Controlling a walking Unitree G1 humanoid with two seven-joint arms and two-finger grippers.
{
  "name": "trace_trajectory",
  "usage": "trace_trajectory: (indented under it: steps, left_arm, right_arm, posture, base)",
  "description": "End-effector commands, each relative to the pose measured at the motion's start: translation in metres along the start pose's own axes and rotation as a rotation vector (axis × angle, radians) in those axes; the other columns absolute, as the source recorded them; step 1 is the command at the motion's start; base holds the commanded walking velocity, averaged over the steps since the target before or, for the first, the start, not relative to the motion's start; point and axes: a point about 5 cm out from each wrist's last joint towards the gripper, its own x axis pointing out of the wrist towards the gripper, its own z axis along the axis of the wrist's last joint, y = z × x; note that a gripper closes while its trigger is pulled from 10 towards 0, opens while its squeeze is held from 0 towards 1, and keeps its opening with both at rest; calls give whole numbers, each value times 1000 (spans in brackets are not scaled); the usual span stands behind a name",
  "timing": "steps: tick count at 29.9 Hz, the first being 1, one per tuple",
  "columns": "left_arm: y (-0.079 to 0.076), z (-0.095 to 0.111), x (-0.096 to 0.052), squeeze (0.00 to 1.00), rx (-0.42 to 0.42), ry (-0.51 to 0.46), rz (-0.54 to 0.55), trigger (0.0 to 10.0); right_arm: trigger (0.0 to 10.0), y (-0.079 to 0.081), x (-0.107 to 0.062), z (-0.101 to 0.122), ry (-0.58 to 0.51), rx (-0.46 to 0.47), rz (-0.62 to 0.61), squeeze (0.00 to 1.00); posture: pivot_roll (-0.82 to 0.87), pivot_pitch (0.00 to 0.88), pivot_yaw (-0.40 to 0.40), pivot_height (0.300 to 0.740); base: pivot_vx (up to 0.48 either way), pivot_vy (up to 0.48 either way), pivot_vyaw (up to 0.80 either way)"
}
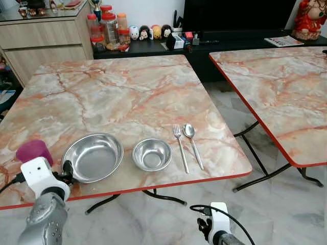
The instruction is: Setting the table
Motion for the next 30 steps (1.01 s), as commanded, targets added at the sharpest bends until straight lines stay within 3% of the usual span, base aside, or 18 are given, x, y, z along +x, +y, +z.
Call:
trace_trajectory:
  steps: [1,11,21,27,28,30]
  left_arm:
    - [5,0,4,0,15,40,3,10000]
    - [13,5,7,0,46,86,10,10000]
    - [0,10,6,0,9,102,-91,10000]
    - [-4,10,6,0,9,108,-97,10000]
    - [-3,10,6,0,9,112,-88,9059]
    - [-3,9,6,0,8,116,-83,9059]
  right_arm:
    - [10000,0,0,-1,5,10,1,0]
    - [10000,1,0,-2,8,14,2,0]
    - [10000,2,0,-3,12,13,9,0]
    - [10000,2,0,-3,14,10,11,0]
    - [10000,2,0,-3,15,10,12,0]
    - [10000,2,0,-3,15,10,12,0]
  posture:
    - [3,0,17,740]
    - [-2,0,26,740]
    - [0,0,23,740]
    - [-1,0,23,740]
    - [-1,0,23,740]
    - [-2,0,23,740]
  base:
    - [0,0,0]
    - [0,0,0]
    - [0,0,0]
    - [0,0,0]
    - [0,0,0]
    - [0,0,0]
